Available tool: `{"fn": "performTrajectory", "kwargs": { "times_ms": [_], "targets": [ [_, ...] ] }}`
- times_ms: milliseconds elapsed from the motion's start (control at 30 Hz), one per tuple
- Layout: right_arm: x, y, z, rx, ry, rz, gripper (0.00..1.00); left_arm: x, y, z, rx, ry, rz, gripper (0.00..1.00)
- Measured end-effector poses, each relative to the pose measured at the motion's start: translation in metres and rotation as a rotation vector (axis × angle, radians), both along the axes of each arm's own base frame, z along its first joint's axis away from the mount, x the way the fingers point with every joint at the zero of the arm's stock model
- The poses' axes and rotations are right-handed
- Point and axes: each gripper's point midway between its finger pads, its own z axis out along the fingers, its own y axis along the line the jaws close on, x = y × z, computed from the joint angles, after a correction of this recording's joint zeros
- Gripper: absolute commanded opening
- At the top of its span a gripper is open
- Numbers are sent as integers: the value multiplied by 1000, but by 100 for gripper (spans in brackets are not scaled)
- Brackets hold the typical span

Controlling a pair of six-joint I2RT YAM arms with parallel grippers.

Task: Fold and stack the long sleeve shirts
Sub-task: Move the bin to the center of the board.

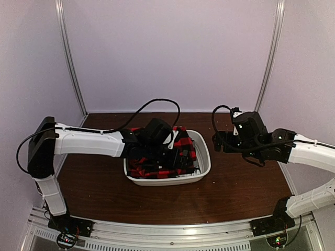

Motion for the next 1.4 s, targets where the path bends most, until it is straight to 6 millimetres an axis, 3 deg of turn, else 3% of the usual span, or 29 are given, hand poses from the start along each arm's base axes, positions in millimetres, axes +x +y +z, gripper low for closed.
{"fn": "performTrajectory", "kwargs": {
  "times_ms": [333, 833, 1067, 1300, 1400],
  "targets": [
    [-2, 0, -8, 8, 16, -3, 100, 37, 15, -12, -52, 25, 120, 98],
    [-2, 3, -11, 21, 23, 7, 100, 100, 73, -18, -87, -12, 268, 98],
    [-1, 9, -13, 30, 31, 25, 100, 98, 84, -15, -8, -62, 230, 98],
    [0, 13, -19, 17, 41, 35, 100, 85, 90, 4, 141, -130, 218, 96],
    [2, 15, -18, 18, 38, 37, 100, 80, 102, 11, 201, -158, 260, 95]
  ]
}}
